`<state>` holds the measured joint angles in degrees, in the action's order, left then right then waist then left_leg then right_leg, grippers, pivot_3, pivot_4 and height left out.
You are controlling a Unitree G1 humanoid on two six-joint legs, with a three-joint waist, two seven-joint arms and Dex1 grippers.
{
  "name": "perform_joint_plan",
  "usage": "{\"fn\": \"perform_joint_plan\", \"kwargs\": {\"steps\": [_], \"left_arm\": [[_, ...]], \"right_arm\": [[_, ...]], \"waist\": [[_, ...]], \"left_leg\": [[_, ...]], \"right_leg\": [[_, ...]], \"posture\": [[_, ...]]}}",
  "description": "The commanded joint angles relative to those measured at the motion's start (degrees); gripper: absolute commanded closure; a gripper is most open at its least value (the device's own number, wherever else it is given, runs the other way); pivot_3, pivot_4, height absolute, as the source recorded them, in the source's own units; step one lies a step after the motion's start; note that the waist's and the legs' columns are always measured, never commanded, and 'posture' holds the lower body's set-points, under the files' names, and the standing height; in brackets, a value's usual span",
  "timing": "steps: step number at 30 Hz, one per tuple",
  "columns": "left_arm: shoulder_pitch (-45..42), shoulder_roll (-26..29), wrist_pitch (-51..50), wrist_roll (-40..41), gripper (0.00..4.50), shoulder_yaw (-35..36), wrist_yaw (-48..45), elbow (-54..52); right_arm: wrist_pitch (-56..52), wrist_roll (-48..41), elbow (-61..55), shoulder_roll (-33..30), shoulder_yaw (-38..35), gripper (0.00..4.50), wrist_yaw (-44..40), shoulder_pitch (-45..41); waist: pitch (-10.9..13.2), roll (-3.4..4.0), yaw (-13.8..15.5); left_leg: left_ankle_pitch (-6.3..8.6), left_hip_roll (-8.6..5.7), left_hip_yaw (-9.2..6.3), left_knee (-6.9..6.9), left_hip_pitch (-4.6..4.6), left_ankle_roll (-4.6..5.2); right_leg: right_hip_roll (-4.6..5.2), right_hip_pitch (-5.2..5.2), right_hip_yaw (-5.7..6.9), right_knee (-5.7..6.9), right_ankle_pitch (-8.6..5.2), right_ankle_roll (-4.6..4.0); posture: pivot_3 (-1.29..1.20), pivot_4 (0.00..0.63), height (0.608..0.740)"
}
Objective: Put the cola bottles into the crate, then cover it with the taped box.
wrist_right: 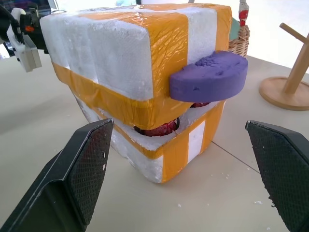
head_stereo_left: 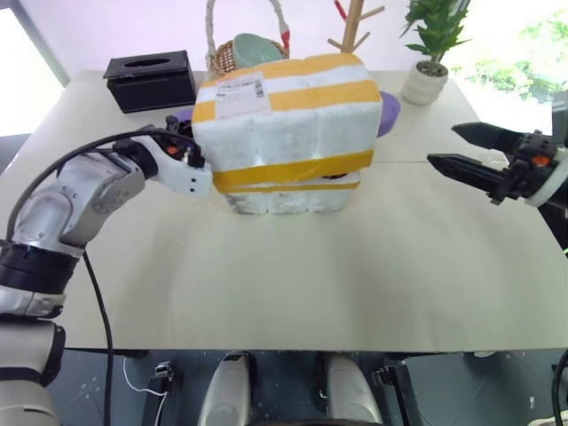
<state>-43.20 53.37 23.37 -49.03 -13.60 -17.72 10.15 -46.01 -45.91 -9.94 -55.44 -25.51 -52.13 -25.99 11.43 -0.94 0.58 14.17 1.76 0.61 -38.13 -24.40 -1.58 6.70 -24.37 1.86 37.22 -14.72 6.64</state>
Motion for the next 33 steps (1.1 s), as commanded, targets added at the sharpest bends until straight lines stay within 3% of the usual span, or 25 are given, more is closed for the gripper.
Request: {"fn": "perform_joint_plan", "kwargs": {"steps": [1, 6, 13, 20, 23, 27, 30, 32, 33], "left_arm": [[-3.3, 1.9, 3.1, -4.2, 4.2, -1.0, 5.7, 3.7], [-6.4, 1.8, 8.3, -7.1, 4.2, -3.2, 13.4, 9.3], [-3.3, 1.9, 10.1, -3.7, 4.2, -2.8, 11.4, 9.2], [-1.2, 4.0, 9.7, -1.4, 0.73, -0.8, 8.8, 6.5], [1.1, 6.7, 10.9, 1.7, 0.73, 1.7, 8.5, 4.9], [9.4, 12.7, 18.9, 12.3, 0.73, 9.0, 9.6, 0.4], [19.2, 17.4, 22.9, 29.0, 0.73, 13.1, 2.1, 0.2], [26.9, 16.2, 9.6, 47.9, 0.73, 18.0, -9.0, -1.6], [32.1, 16.0, -4.1, 61.0, 0.73, 21.0, -17.1, -4.7]], "right_arm": [[0.8, -1.1, -1.0, 0.0, -0.7, 0.0, 0.2, -1.6], [1.0, -1.2, -0.9, 0.5, -0.5, 0.0, 0.3, -1.7], [1.0, -1.2, -1.0, 0.5, -0.6, 0.0, 0.3, -1.2], [1.3, -0.7, -0.5, 0.7, -0.1, 0.0, 0.2, -1.1], [1.6, -0.6, -0.4, 0.8, 0.1, 0.0, 0.2, -1.0], [1.7, -0.4, -0.4, 0.7, -0.5, 0.0, 0.2, 0.0], [2.1, 0.0, -0.5, 0.3, -0.9, 0.0, -0.1, 1.4], [2.4, 0.2, -0.4, 0.1, -1.3, 0.0, -0.4, 2.2], [2.4, 0.2, -0.4, 0.0, -1.4, 0.0, -0.5, 2.6]], "waist": [[0.0, 0.0, 0.0], [0.0, 0.0, 0.0], [0.0, 0.0, 0.0], [0.0, 0.0, 0.1], [0.0, 0.0, 0.0], [0.0, 0.0, -0.3], [0.0, 0.02, -0.3], [0.0, 0.09, -0.3], [0.0, 0.09, -0.2]], "left_leg": [[0.0, 0.0, 0.0, 0.0, 0.0, 0.0], [0.0, 0.0, 0.0, 0.0, 0.0, 0.0], [0.0, 0.0, 0.0, 0.0, 0.0, 0.0], [0.0, 0.0, 0.01, 0.0, -0.01, 0.0], [0.0, 0.0, 0.01, 0.0, -0.01, 0.0], [0.0, 0.02, 0.01, 0.02, 0.0, 0.0], [0.0, 0.04, 0.01, 0.04, 0.01, 0.0], [0.0, 0.04, 0.04, 0.04, 0.02, 0.0], [0.0, 0.06, 0.08, 0.04, 0.07, 0.0]], "right_leg": [[0.0, 0.0, 0.0, -0.01, 0.0, 0.0], [0.0, 0.0, 0.0, 0.0, 0.0, 0.0], [0.0, 0.0, 0.0, 0.0, 0.0, 0.0], [0.0, 0.0, 0.0, 0.0, 0.0, 0.0], [0.01, 0.0, 0.0, -0.01, 0.0, 0.0], [0.01, -0.01, -0.01, -0.02, 0.0, 0.0], [0.02, -0.02, -0.02, -0.01, 0.0, 0.0], [0.03, -0.02, -0.03, -0.01, 0.0, -0.01], [0.04, 0.01, -0.06, 0.03, 0.0, -0.02]], "posture": [[0.0, 0.15, 0.736], [0.0, 0.15, 0.736], [0.0, 0.15, 0.736], [0.0, 0.15, 0.736], [0.0, 0.15, 0.736], [0.0, 0.15, 0.736], [0.0, 0.15, 0.736], [0.0, 0.15, 0.736], [0.0, 0.15, 0.736]]}}
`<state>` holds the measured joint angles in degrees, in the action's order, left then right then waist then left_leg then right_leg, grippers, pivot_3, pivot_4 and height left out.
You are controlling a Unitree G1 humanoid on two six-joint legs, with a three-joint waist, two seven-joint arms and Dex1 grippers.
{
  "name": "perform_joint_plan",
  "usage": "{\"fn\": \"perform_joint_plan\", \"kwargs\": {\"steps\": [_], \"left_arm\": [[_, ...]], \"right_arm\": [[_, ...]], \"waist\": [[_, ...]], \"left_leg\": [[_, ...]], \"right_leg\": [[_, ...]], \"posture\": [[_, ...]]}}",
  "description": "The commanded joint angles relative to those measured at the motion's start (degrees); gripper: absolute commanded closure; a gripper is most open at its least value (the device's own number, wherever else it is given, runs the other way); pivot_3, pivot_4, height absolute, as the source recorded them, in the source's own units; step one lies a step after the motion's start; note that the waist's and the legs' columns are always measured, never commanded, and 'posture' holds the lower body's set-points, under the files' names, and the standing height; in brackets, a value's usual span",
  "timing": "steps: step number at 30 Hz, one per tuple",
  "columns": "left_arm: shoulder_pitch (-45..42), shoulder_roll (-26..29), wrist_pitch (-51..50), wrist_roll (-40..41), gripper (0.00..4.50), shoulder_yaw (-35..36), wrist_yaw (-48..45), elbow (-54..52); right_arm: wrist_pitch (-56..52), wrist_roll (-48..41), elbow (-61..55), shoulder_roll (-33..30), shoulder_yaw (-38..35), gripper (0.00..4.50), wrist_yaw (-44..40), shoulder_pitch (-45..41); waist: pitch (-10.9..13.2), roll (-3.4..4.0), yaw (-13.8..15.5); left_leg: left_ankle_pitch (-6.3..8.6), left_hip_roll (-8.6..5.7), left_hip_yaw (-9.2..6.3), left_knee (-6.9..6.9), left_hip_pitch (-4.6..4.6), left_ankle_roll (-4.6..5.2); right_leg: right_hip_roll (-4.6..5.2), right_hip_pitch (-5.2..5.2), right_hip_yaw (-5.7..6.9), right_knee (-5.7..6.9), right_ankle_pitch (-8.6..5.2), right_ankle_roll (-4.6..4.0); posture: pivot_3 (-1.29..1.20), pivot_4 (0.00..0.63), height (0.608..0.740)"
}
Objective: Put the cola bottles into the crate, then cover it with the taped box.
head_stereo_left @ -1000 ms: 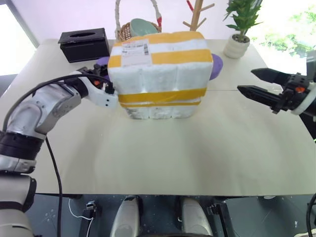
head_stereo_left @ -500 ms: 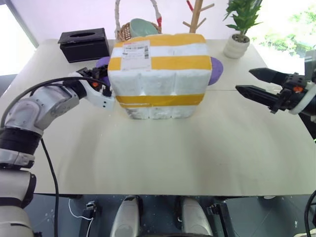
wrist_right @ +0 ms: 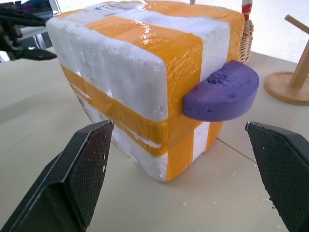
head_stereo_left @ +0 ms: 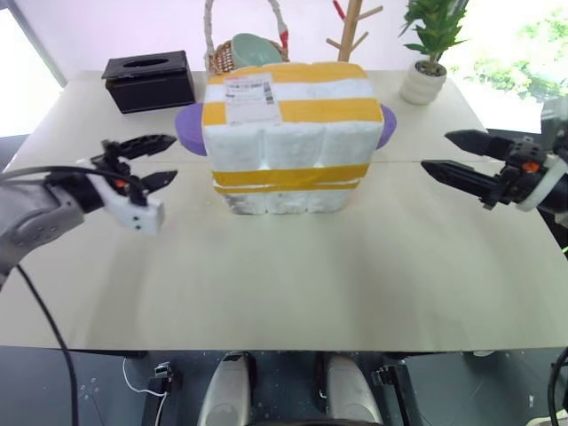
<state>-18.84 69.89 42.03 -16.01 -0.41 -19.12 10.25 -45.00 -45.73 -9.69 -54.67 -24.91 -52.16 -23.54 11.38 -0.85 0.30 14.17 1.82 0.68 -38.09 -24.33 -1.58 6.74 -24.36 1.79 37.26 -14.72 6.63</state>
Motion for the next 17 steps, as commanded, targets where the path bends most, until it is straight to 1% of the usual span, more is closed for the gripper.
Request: {"fn": "perform_joint_plan", "kwargs": {"steps": [1, 2, 3, 5, 7, 9, 11, 15, 17], "left_arm": [[12.0, -0.4, -33.7, 39.4, 0.73, 11.0, -22.4, -7.8], [15.1, -0.1, -45.7, 50.6, 0.73, 15.0, -27.2, -10.5], [17.0, 0.6, -54.6, 58.5, 0.73, 18.5, -31.1, -11.9], [16.5, 2.0, -66.4, 67.2, 0.73, 23.8, -36.6, -10.9], [14.3, 3.3, -74.0, 71.3, 0.73, 26.5, -39.9, -9.1], [11.9, 3.9, -78.6, 73.4, 0.73, 28.1, -43.0, -8.2], [9.1, 4.0, -81.5, 73.6, 0.73, 28.1, -44.5, -7.4], [4.1, 3.1, -83.5, 71.7, 0.73, 26.1, -44.7, -7.6], [2.9, 2.8, -83.8, 70.7, 0.73, 25.7, -45.5, -8.4]], "right_arm": [[1.4, 0.0, -0.6, -0.8, -2.1, 0.0, -0.5, 0.4], [1.5, 0.0, -0.4, -1.1, -2.1, 0.0, -0.8, 0.7], [1.6, 0.1, -0.3, -1.2, -2.1, 0.0, -1.1, 0.9], [2.0, 0.7, 0.5, -1.9, -1.4, 0.0, -2.2, 1.3], [2.8, 1.8, 1.4, -2.5, -0.5, 0.0, -3.4, 1.6], [3.6, 2.9, 2.3, -2.9, 0.5, 0.0, -4.6, 1.6], [3.9, 3.3, 2.6, -2.9, 1.2, 0.0, -5.4, 1.2], [3.4, 2.1, 2.4, -2.5, 1.6, 0.0, -6.9, 1.1], [3.2, 1.9, 2.3, -2.1, 1.8, 0.0, -7.0, 0.7]], "waist": [[0.0, 0.0, -0.1], [0.0, 0.02, -0.1], [0.0, 0.01, -0.2], [0.0, 0.0, 0.0], [0.0, -0.02, 0.4], [0.0, -0.02, 0.4], [0.0, 0.0, 0.2], [0.0, 0.03, -0.1], [0.0, 0.03, -0.1]], "left_leg": [[0.0, 0.0, 0.02, 0.0, 0.0, 0.0], [0.0, 0.04, 0.02, 0.0, 0.0, 0.0], [0.0, 0.05, 0.03, 0.0, 0.03, 0.0], [0.0, 0.06, 0.02, 0.0, 0.02, 0.0], [0.0, 0.04, 0.01, -0.02, 0.02, 0.0], [0.0, 0.02, 0.01, -0.03, 0.02, 0.0], [0.0, -0.01, 0.03, -0.03, 0.04, 0.0], [0.0, 0.01, 0.02, 0.03, 0.1, 0.0], [0.0, 0.01, 0.02, 0.03, 0.1, 0.0]], "right_leg": [[0.0, 0.0, 0.0, -0.03, 0.0, 0.0], [0.0, 0.0, -0.02, -0.01, 0.0, -0.01], [-0.01, 0.01, -0.03, 0.0, 0.0, -0.01], [-0.03, 0.01, -0.02, 0.0, -0.01, -0.01], [-0.04, 0.02, 0.0, -0.01, -0.01, -0.01], [-0.04, 0.05, 0.0, -0.03, -0.01, 0.0], [-0.03, 0.08, -0.02, -0.04, -0.01, 0.0], [-0.07, 0.07, -0.02, 0.0, -0.01, -0.01], [-0.07, 0.07, -0.03, -0.02, -0.01, -0.01]], "posture": [[0.0, 0.15, 0.736], [0.0, 0.15, 0.736], [0.0, 0.15, 0.736], [0.0, 0.15, 0.736], [0.0, 0.15, 0.736], [0.0, 0.15, 0.736], [0.0, 0.15, 0.736], [0.0, 0.15, 0.736], [0.0, 0.15, 0.736]]}}
